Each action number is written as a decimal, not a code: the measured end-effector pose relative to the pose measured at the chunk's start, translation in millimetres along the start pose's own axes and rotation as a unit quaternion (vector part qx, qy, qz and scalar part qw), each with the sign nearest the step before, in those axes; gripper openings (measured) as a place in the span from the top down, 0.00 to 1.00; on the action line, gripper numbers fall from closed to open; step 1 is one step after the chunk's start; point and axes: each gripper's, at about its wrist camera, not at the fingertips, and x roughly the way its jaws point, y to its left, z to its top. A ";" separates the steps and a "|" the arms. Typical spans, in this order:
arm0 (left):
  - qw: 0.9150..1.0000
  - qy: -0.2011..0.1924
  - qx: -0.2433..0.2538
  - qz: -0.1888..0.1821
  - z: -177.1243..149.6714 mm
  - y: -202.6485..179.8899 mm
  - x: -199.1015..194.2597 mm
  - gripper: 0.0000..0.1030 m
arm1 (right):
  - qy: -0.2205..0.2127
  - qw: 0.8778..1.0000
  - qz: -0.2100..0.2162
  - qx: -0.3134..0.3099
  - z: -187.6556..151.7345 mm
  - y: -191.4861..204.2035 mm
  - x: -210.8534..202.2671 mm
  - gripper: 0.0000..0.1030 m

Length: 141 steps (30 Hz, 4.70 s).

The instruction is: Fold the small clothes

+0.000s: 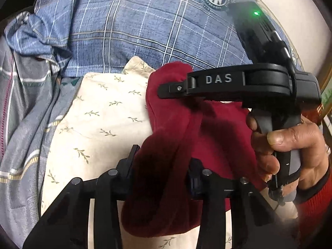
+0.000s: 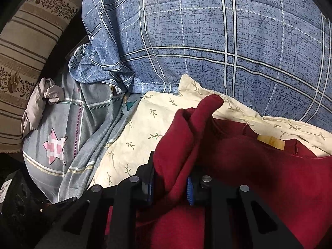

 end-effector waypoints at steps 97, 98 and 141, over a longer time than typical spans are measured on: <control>0.991 0.056 0.118 -0.037 -17.7 -138.2 45.2 0.22 | -0.100 0.972 -0.188 0.098 -168.9 -125.3 -171.9 0.38; 0.991 0.056 0.117 -0.037 -17.6 -138.0 45.4 0.22 | -0.107 0.973 -0.179 0.094 -170.9 -120.3 -177.4 0.37; 0.982 0.116 0.025 -0.145 24.9 -106.1 22.1 0.47 | -0.150 0.975 0.021 0.159 -139.8 -132.8 -169.7 0.64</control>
